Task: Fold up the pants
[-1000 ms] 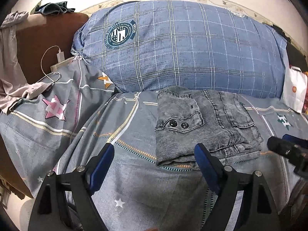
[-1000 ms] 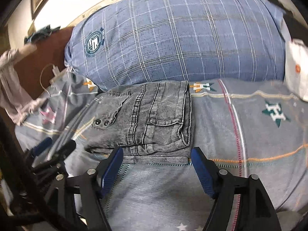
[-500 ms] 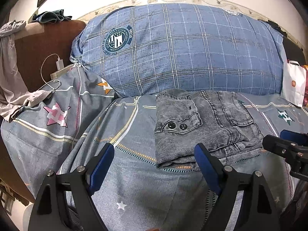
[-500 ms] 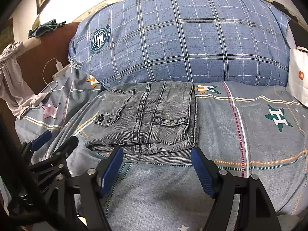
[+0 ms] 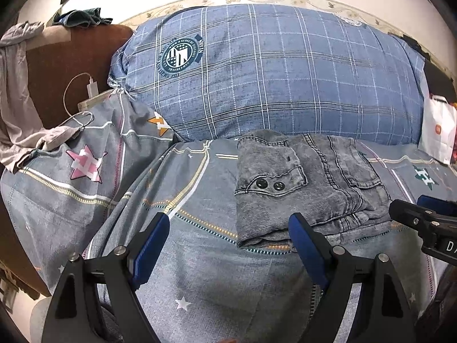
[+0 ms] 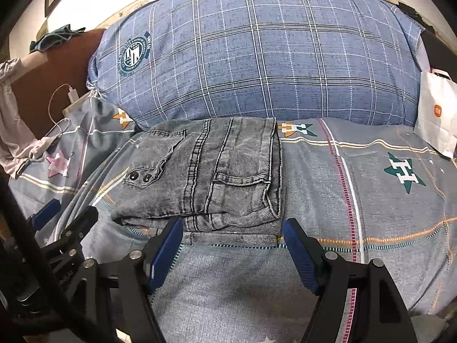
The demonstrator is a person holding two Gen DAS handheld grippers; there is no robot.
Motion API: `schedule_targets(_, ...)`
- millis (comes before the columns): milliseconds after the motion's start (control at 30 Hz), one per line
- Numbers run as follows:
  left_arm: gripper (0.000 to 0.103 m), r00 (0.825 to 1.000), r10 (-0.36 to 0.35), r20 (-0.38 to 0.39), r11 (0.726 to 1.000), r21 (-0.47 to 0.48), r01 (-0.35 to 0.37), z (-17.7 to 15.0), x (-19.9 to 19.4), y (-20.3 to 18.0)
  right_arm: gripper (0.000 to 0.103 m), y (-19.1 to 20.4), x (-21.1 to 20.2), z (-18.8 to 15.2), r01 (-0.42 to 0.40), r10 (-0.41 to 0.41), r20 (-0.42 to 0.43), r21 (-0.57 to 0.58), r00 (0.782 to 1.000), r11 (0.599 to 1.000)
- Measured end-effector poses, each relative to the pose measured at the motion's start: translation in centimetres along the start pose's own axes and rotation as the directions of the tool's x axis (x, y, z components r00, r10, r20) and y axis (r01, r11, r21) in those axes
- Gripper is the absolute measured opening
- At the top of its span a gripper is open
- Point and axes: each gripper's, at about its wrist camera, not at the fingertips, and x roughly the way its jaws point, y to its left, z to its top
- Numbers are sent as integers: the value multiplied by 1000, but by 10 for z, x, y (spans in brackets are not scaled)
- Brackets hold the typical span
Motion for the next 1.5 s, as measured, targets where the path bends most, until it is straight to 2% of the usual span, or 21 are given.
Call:
schedule_targets(533,86,1000,25,9,999,31,-25,-2,0,-6,76,-3,-10,0,-28,28,24,9,999,1000)
schedule_targets(1167,86,998,61,6,995,73,-61,-5,8,-15,76,-14,5,-3,-90,91,-26,38,996,995)
schedule_targets(1500,86,999,40,11,997,67,-41,-3,5,-16,76,-14,-3,-3,-84,84,-6,37,996,996)
